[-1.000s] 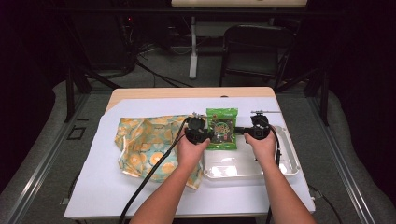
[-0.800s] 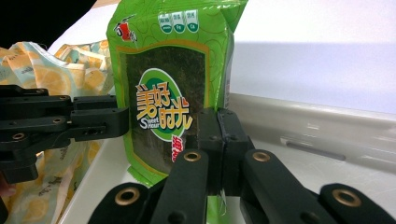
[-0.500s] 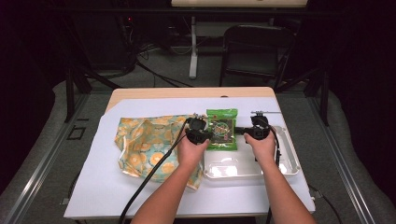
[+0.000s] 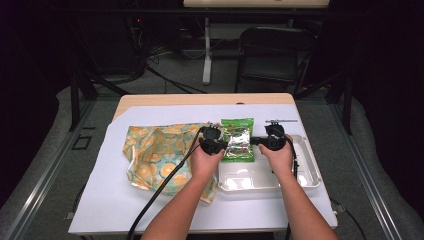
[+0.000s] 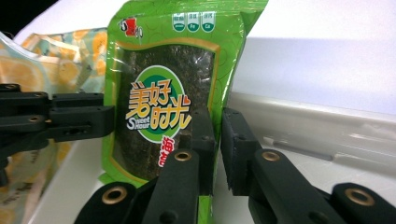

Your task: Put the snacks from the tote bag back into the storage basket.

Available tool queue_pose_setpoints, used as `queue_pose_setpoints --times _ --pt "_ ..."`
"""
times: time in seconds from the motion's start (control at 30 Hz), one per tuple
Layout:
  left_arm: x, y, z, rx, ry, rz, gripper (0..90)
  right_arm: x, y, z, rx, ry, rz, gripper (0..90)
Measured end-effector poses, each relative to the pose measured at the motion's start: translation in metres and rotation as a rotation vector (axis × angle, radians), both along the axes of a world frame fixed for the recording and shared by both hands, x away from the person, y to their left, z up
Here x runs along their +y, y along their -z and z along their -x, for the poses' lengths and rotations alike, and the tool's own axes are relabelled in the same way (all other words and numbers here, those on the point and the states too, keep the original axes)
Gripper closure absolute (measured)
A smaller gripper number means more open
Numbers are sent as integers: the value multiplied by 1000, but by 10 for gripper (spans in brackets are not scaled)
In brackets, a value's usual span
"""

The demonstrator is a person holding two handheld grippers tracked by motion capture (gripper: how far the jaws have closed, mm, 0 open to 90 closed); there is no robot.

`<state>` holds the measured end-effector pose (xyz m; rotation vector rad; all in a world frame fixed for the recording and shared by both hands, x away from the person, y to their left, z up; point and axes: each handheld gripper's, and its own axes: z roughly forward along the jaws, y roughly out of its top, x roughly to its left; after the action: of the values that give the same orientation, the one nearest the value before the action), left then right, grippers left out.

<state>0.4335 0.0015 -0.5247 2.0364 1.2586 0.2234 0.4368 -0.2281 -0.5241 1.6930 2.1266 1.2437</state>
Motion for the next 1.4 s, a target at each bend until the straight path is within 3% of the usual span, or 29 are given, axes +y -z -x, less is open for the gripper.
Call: queue_pose_setpoints --times 0.27,0.73,0.97,1.4 --pt "0 0 0 5 -5 10 762 2 2 -1 -2 -3 20 802" --pt "6 -8 0 -21 -26 17 691 2 3 -1 13 4 -1 744" --pt "6 -8 0 -20 -19 19 653 1 1 -1 6 6 -29 621" --pt "8 -13 1 -23 -4 47 509 2 -3 0 -63 14 5 442"
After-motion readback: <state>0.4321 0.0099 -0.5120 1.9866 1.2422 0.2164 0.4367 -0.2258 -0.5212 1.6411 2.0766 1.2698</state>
